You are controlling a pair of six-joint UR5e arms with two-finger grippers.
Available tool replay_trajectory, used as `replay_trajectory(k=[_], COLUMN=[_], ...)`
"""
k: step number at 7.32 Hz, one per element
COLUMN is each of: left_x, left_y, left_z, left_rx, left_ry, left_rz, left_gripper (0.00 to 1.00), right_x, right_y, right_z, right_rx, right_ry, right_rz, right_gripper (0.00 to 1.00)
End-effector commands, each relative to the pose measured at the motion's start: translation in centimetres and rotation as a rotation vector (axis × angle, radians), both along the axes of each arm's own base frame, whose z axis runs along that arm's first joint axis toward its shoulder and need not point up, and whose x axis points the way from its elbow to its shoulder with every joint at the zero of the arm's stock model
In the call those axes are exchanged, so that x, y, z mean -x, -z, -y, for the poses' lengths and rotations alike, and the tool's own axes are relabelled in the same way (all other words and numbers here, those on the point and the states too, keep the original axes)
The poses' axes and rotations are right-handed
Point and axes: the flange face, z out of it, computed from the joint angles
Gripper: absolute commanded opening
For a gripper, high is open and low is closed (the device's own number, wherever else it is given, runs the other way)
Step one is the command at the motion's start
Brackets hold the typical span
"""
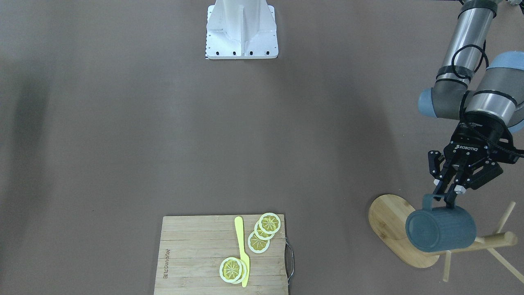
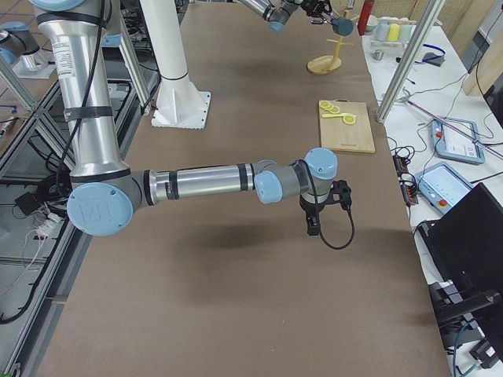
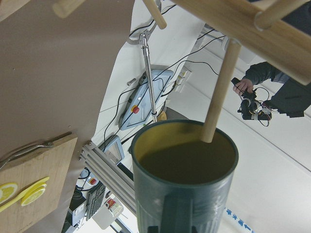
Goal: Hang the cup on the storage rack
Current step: 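Position the mug handle over a stand peg with the left gripper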
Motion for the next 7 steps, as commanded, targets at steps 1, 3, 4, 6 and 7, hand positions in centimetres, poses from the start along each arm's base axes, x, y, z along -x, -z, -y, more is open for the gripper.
replay_trajectory(k=[1,3,4,6,7], left_x=[1.0,1.2,1.2,1.1,1.1], left_y=[-1.2,-2.1,-3.3,-3.7,-3.7], left_z=[0.4,0.5,0.4,0.4,0.4], left_rx=[0.007,0.007,0.003,0.005,0.005], left_ry=[0.016,0.018,0.017,0.016,0.016], left_rz=[0.004,0.007,0.006,0.009,0.009], left_gripper=[0.0,0.0,0.0,0.0,0.0], right_x=[0.0,0.0,0.0,0.0,0.0], right_y=[0.1,0.1,0.1,0.1,0.2], right_z=[0.1,0.1,0.0,0.0,0.0], right_rx=[-0.001,-0.004,-0.003,-0.004,-0.006], right_ry=[-0.001,-0.003,-0.002,-0.002,-0.002], right_rz=[0.0,0.0,0.001,0.001,0.002], right_gripper=[1.0,1.0,1.0,1.0,1.0])
